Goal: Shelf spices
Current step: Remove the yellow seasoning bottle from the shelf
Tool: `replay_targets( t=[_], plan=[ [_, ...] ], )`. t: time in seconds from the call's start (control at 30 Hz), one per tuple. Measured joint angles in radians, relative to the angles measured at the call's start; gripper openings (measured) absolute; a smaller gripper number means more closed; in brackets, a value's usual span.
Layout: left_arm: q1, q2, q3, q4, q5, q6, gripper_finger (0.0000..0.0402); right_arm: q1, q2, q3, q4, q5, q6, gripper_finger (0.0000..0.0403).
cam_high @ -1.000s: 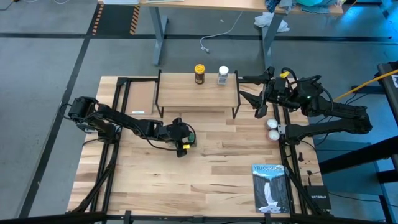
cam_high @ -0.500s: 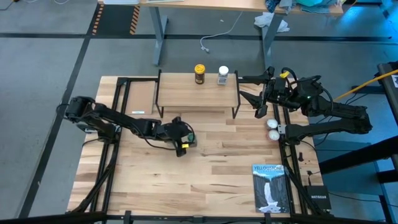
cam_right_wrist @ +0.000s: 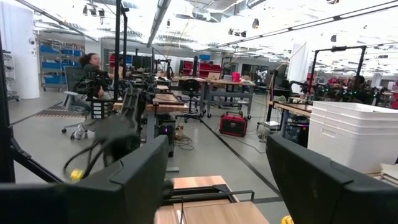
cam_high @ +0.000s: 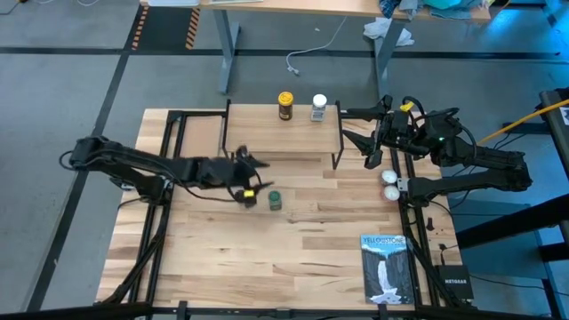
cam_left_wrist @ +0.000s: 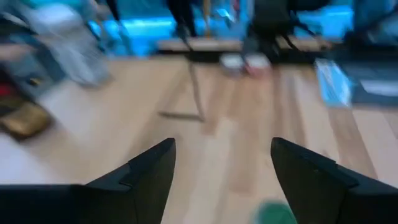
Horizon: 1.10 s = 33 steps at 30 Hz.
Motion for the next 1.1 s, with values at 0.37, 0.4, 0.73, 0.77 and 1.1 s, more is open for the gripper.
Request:
replay_targets(
  t=[0.37,0.4,0.73,0.77,1.1],
  plan=[
    [0.219,-0.055,0.124,-0.014,-0.037,0.067,0.0282,0.000,0.000,0.000,0.010,0.000,0.000,0.0277],
    [0.241,-0.047,0.135,-0.015,-0.035,0.082,0.0290,0.000,0.000,0.000,0.010,0.000,0.000,0.0277],
    [0.434,0.103,0.252,-0.067,0.046,0.165,0.0359,0.001,0.000,0.000,0.029,-0.025,0.001,0.0277],
    [0.445,0.125,0.258,-0.067,0.055,0.164,0.0363,0.001,0.000,0.000,0.029,-0.030,0.001,0.0277],
    [0.505,0.295,0.331,-0.030,0.106,0.159,0.0377,0.001,0.000,0.000,0.027,-0.038,0.001,0.0277]
  ],
)
